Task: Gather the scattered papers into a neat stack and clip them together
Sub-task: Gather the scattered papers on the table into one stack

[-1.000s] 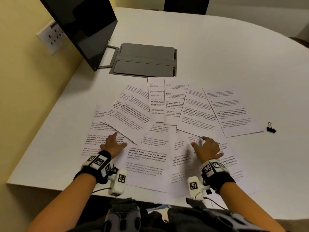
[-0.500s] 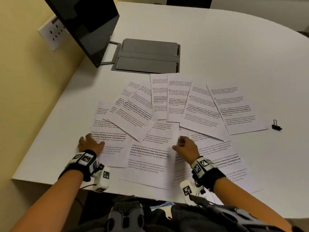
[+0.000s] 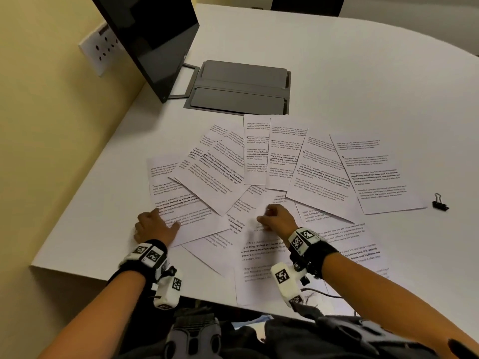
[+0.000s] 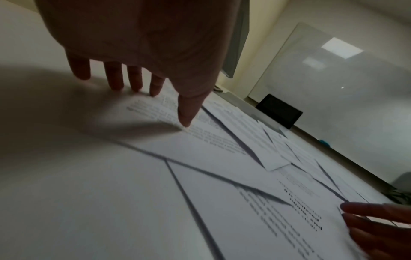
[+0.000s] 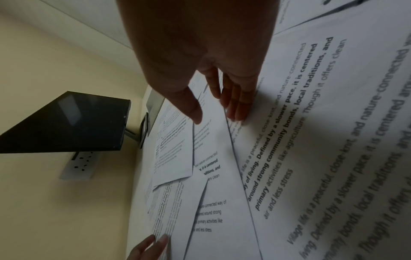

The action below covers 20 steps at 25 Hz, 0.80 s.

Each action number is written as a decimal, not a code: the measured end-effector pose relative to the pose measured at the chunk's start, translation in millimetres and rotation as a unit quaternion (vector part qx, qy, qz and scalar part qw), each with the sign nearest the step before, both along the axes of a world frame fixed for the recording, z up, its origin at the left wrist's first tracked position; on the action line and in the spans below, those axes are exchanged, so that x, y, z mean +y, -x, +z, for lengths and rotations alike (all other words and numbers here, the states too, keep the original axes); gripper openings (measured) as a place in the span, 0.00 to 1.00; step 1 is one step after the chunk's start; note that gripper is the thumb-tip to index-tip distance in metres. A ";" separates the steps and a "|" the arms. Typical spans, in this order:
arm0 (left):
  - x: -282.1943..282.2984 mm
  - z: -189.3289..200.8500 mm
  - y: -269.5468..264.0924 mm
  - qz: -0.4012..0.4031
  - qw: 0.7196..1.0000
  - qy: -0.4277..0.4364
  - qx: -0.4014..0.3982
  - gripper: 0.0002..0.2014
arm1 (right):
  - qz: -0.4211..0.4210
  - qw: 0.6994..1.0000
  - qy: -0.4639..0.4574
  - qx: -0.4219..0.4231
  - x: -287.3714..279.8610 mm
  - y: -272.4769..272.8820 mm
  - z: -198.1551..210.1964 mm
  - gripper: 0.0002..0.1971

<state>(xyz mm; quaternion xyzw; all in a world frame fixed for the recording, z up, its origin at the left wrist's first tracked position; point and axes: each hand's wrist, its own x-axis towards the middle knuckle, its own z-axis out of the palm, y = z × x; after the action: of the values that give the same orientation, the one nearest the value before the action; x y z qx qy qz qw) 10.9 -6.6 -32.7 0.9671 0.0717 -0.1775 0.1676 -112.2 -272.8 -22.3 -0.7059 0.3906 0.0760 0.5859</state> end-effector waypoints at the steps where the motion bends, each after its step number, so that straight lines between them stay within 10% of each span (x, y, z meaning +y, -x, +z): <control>1: -2.0 -4.2 3.1 0.019 1.000 0.014 -0.011 0.40 | 0.014 1.000 0.019 0.003 1.1 -1.4 0.8 0.15; 8: 6.5 -16.4 7.1 -0.072 0.995 0.008 0.064 0.46 | 0.080 0.996 0.020 -0.015 5.0 0.8 3.0 0.31; 20: 4.1 -9.7 32.9 -0.301 0.952 0.041 0.032 0.45 | 0.115 0.991 0.057 -0.037 14.6 -5.9 -4.1 0.30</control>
<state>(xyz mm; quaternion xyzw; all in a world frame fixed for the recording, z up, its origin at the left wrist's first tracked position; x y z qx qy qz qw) -21.9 -2.5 -42.4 0.9300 -0.2247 -0.2531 0.1431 -106.3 -258.2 -26.5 -0.7808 0.2890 0.0945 0.5458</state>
